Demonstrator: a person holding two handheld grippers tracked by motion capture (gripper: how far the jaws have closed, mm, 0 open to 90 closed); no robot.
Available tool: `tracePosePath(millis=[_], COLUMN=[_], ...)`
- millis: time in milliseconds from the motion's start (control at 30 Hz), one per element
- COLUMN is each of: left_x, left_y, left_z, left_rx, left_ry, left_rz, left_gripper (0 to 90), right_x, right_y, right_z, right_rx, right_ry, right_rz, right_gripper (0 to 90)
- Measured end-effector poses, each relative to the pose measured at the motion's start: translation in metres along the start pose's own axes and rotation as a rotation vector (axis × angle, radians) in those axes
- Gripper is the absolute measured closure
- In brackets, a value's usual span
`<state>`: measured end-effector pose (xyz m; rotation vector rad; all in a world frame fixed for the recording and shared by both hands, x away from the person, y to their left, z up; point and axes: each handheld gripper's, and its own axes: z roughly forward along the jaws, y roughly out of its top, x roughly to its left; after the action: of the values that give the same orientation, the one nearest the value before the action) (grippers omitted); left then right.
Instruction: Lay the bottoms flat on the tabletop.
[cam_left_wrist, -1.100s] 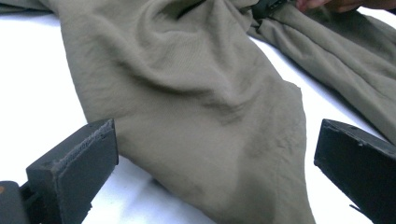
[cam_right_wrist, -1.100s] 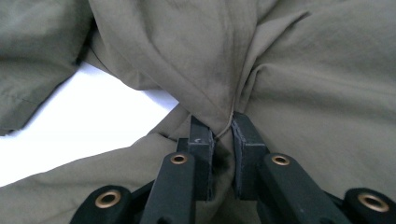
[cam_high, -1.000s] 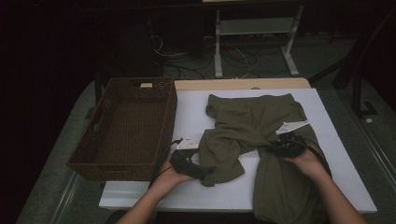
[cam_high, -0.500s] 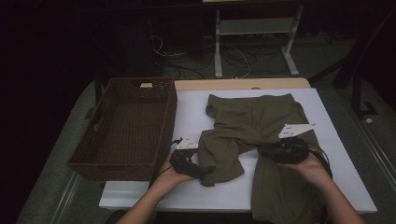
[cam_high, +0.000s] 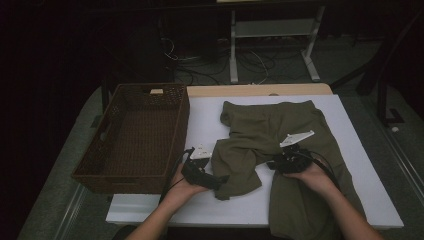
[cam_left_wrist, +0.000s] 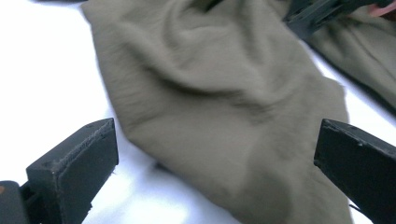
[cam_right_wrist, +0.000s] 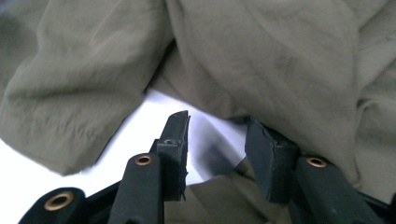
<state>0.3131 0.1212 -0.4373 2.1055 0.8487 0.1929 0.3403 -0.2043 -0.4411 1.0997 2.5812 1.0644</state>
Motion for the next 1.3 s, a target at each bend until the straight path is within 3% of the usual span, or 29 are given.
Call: tracePosePath(millis=[200,367,500,600,933,1000,1167,1300], left_x=[0.005,0.010,0.011,0.010,0.008,0.007,0.011,0.021], left_y=[0.000,-0.001,-0.002,-0.002,0.003,0.009,0.031,0.045], left_z=[0.008,0.013,0.014,0.015,0.009,0.006,-0.006,-0.007], left_rx=[0.019,0.039,0.048,0.053,0.007,-0.023,-0.102,-0.137], left_ry=[0.039,0.040,0.057,0.044,-0.004,0.001,0.075,0.131], left_rz=[-0.035,-0.073,-0.075,-0.072,-0.065,-0.053,-0.034,-0.036], left_gripper=[0.0,0.7,12.1,21.7,85.1,87.5,87.9,88.0], right_x=[0.000,-0.001,-0.003,-0.003,-0.004,-0.003,-0.004,-0.008], right_y=[0.004,0.005,0.005,0.005,0.001,0.000,0.000,0.002], right_z=[0.007,0.008,0.004,-0.001,-0.026,-0.030,-0.044,-0.059], right_rx=[-0.018,-0.035,-0.041,-0.053,-0.111,-0.120,-0.142,-0.175], right_ry=[0.001,-0.003,0.022,0.035,0.058,0.061,0.060,0.061], right_rz=[-0.019,-0.043,-0.052,-0.055,-0.052,-0.052,-0.060,-0.056], right_gripper=[61.5,78.1,85.6,86.4,86.5,86.6,86.8,86.9])
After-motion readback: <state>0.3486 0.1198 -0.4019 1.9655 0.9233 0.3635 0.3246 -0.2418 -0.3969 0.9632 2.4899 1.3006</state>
